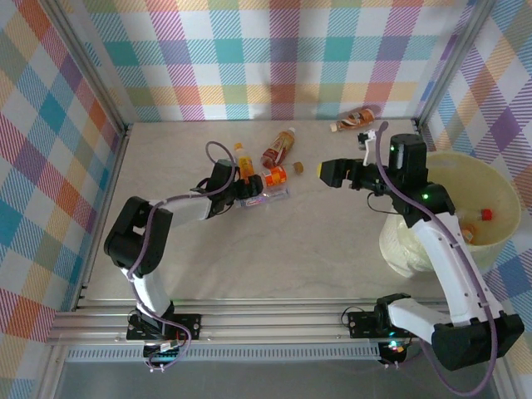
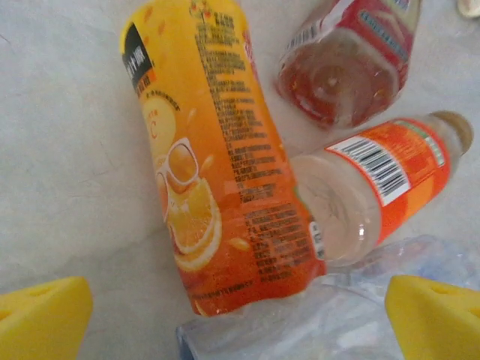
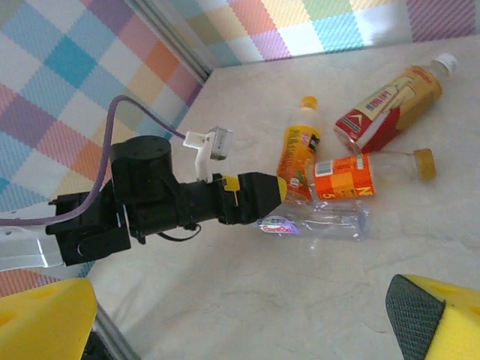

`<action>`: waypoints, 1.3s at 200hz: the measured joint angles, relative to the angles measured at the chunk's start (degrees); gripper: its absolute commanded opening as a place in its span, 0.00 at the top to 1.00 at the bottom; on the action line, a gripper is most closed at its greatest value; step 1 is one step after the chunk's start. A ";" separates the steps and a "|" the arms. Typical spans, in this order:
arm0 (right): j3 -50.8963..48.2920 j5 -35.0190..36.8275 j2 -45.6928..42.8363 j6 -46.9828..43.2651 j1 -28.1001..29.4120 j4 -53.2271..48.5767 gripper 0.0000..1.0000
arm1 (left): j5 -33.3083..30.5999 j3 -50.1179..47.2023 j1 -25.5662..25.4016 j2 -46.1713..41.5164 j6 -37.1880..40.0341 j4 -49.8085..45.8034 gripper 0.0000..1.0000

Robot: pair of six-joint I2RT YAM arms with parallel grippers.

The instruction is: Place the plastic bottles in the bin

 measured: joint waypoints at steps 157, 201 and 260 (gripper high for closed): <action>-0.02 0.48 7.13 5.70 0.39 3.54 0.00 | 1.40 -5.73 -12.41 -0.09 8.37 4.04 0.09; -0.04 0.74 7.13 5.68 0.39 3.50 0.00 | -4.79 -0.55 -15.65 3.61 12.96 -0.98 0.18; -0.85 2.38 7.10 5.42 0.39 3.45 0.00 | -10.27 1.07 -19.41 5.49 16.61 -4.85 0.35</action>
